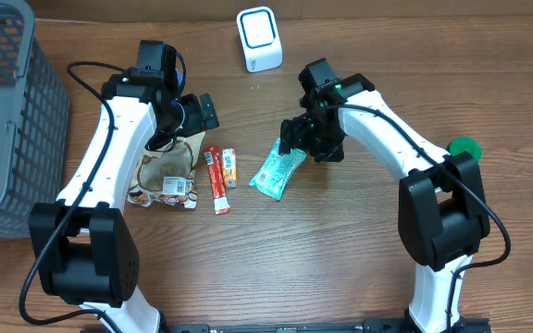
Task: Scan the item barcode
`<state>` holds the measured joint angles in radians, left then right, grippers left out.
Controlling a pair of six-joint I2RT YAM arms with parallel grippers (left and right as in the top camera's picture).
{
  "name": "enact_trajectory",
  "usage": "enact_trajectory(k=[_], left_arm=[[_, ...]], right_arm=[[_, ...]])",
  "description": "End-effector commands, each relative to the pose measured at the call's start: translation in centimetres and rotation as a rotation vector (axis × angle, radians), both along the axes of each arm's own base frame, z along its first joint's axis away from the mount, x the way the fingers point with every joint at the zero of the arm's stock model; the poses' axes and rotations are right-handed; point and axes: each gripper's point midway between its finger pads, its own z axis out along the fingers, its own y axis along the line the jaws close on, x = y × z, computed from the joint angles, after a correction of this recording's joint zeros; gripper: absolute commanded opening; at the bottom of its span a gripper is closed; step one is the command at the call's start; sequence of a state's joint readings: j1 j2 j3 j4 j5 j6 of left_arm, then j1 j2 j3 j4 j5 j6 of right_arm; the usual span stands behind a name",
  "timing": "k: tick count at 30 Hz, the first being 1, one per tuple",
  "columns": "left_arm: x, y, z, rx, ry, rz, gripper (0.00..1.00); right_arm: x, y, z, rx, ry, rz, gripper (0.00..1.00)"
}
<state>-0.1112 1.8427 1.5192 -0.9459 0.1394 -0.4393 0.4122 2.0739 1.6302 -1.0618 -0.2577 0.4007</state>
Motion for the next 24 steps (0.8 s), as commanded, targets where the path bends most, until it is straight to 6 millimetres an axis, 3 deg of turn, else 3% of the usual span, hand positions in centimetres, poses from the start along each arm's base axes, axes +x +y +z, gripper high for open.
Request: enact_trajectory(k=[1,2,3,4,5,10,18,24], left_arm=[[0.2,-1.4,0.9,-0.076,-0.008,-0.023,0.99],[-0.2,-1.9,0.9,-0.107,0.008,-0.033,0.93],[-0.7,-2.4,0.9,-0.135,0.027,-0.041,0.62],[-1.0,-2.8,0.9,-0.155,0.041,-0.048,0.25],[-1.4,-3.3,1.0,-0.176,0.056,-0.056,0.04],[-2.8,-6.8,1.0,-0.221,0.086,-0.133,0.04],[-4.5,-11.0,0.2,-0.086,0.079,-0.195,0.04],[-5.5,-11.5,-0.9,0.028,0.078,-0.167,0.04]], right_arm=[[0.5,-0.6,0.5,-0.007,-0.020,-0.027,0.88],[0.6,-0.8,0.5,-0.011,-0.022,-0.031,0.88],[0.6,-0.9,0.5,-0.011,-0.022,-0.034,0.88],[0.7,-1.1,0.5,-0.011,-0.021,-0.039,0.88],[0.8,-1.3,0.5,-0.011,-0.021,-0.044,0.88],[1.0,-1.8,0.5,-0.013,-0.018,-0.057,0.88],[1.3,-2.9,0.3,-0.055,-0.031,-0.067,0.87],[1.3,-3.0,0.3,-0.061,-0.031,-0.068,0.82]])
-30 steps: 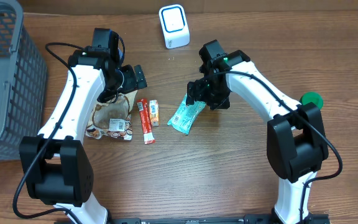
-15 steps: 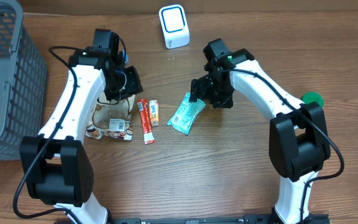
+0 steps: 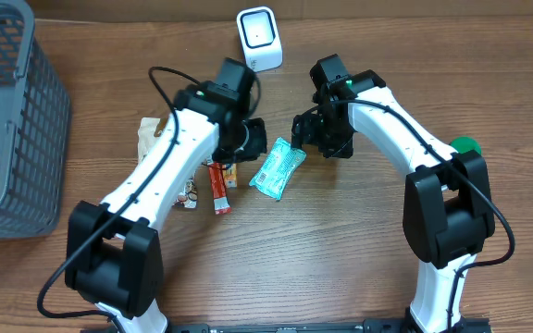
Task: Scan the item barcode
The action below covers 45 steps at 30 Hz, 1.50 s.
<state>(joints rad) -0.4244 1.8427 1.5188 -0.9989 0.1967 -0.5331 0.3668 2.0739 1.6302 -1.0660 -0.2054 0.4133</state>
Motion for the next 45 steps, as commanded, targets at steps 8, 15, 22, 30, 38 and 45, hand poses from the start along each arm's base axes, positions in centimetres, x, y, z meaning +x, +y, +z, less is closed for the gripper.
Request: enact_trajectory(k=[8,15,22,30,38,45], left_arm=[[-0.5,1.1,-3.0,0.099,-0.005,0.087,0.04],[-0.7,0.3,-4.7,0.041,-0.004,0.092,0.04],[0.0,0.0,-5.5,0.026,-0.030,0.104,0.04],[-0.4,0.1,-8.9,0.063,0.039,0.097,0.04],[-0.9,-0.3,-10.5,0.084,0.066,0.080,0.04],[-1.5,-1.0,-11.7,0.100,0.082,0.057,0.04]], right_arm=[[0.1,-0.4,0.0,-0.011,-0.008,-0.003,0.81],[-0.2,0.4,-0.6,0.028,0.014,0.030,0.79],[-0.1,0.4,-0.6,0.030,0.003,0.050,0.79],[0.4,0.7,-0.5,0.039,-0.017,0.050,0.78],[-0.4,0.3,-2.6,0.034,-0.004,0.050,0.78],[-0.7,0.8,-3.5,0.067,-0.005,0.054,0.77]])
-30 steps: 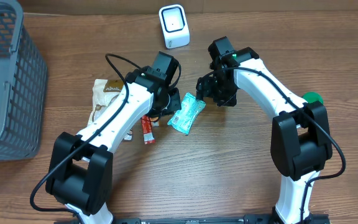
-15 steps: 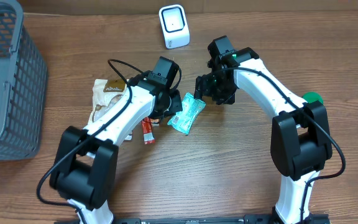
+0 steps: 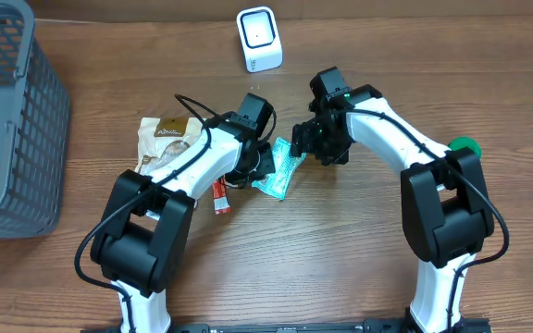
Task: Scan the item barcode
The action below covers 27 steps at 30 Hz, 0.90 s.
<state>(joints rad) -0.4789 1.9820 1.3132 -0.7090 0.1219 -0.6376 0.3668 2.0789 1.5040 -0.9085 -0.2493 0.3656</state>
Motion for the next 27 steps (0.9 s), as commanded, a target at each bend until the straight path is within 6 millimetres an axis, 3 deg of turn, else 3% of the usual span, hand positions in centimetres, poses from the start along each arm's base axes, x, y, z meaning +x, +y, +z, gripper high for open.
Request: enact_trajectory(k=[1,15,27], left_arm=[[-1.0,-0.3,-1.8,0.024,0.044,-0.006,0.04],[-1.0,0.2,-2.5,0.051,0.047,-0.002,0.04],[-0.8,-0.1,-2.4,0.053,0.020,-0.108,0.04]], right_arm=[[-0.2,0.2,-0.6,0.018,0.014,0.003,0.77],[2.2,1.3,0.0,0.059,-0.094,0.008,0.75],[-1.0,0.1,-0.6,0.006,0.017,0.087,0.71]])
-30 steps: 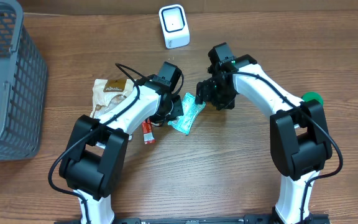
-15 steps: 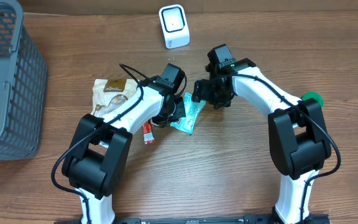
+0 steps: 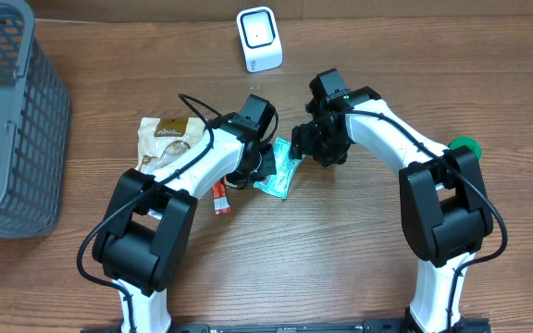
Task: Scan the item barcode
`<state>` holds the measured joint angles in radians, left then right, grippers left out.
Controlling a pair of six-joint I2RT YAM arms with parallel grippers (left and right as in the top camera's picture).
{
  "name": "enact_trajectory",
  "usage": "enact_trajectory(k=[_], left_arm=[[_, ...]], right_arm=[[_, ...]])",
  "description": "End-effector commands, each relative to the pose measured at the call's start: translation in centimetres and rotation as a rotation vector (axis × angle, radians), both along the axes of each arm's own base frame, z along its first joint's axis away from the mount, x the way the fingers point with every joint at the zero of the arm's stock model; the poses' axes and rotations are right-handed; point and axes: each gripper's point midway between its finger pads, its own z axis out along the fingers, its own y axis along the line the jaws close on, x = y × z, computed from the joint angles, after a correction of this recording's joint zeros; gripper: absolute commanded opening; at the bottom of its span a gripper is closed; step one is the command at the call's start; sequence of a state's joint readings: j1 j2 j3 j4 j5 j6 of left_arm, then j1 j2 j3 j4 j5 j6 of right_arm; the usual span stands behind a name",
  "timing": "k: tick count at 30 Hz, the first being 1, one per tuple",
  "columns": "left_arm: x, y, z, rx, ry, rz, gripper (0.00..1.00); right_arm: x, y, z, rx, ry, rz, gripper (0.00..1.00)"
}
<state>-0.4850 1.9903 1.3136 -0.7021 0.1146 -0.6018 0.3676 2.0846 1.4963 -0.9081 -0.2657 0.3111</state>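
A teal snack packet (image 3: 284,174) lies flat on the table's middle. My left gripper (image 3: 265,163) is down over its left edge, and the wrist hides the fingers. At the packet's upper right end is my right gripper (image 3: 304,146), its fingers hidden under the arm too. Whether either one holds the packet cannot be told. The white barcode scanner (image 3: 259,39) stands at the back centre, apart from both grippers.
A grey mesh basket (image 3: 7,111) fills the left edge. A brown pouch (image 3: 165,139) and a red stick pack (image 3: 220,196) lie under and beside the left arm. A green round object (image 3: 464,146) sits at the right.
Hardly anything has changed. Both grippers remain at the teal packet, the right one a touch lower and closer to it. The packet lies in the same place.
The left gripper was first over the brown pouch at the left, while the right gripper was at the teal packet's upper end. The left arm then stood beside the packet with the pouch left behind. Later it was down on the packet's left edge, as now.
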Motion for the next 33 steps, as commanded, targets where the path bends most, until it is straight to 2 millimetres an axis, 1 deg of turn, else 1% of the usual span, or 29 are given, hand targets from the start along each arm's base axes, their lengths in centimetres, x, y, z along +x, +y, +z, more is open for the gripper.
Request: enact_trajectory(k=[1,4,8,10,12,16,18,21,27,32,33], left_arm=[[-0.7,0.0,-2.1,0.039,0.025,-0.080,0.04],[-0.7,-0.5,-2.0,0.031,0.008,-0.143,0.04],[-0.5,-1.2,-1.9,0.026,-0.018,-0.182,0.04],[-0.2,-1.6,-1.8,0.017,-0.035,-0.188,0.04],[0.0,-1.8,-1.6,0.014,-0.044,-0.189,0.04],[0.0,-1.8,-1.5,0.016,-0.044,-0.206,0.04],[-0.1,-1.7,-1.5,0.019,-0.038,-0.207,0.04],[-0.3,-1.6,-1.6,0.022,-0.032,-0.207,0.04],[-0.2,-1.7,-1.5,0.022,-0.033,-0.207,0.04],[-0.2,-1.7,-1.5,0.020,-0.036,-0.207,0.04],[-0.2,-1.7,-1.5,0.021,-0.036,-0.207,0.04]], right_arm=[[-0.8,-0.3,-0.3,-0.007,0.024,0.030,0.71],[-0.8,-0.6,0.1,-0.006,0.027,0.021,0.71],[0.0,-0.7,1.1,0.009,-0.007,0.011,0.70],[0.8,-0.5,1.6,0.019,-0.036,0.010,0.68],[1.6,-0.2,1.8,0.030,-0.068,0.010,0.63],[3.7,0.3,2.3,0.050,-0.159,0.008,0.63],[4.2,0.3,2.3,0.043,-0.183,0.004,0.63],[3.9,0.2,2.1,0.038,-0.169,0.004,0.59],[2.1,-0.5,0.4,0.017,-0.109,0.005,0.59],[0.4,-1.1,-0.9,-0.004,-0.053,0.006,0.53],[0.0,-1.2,-1.0,-0.010,-0.035,0.007,0.51]])
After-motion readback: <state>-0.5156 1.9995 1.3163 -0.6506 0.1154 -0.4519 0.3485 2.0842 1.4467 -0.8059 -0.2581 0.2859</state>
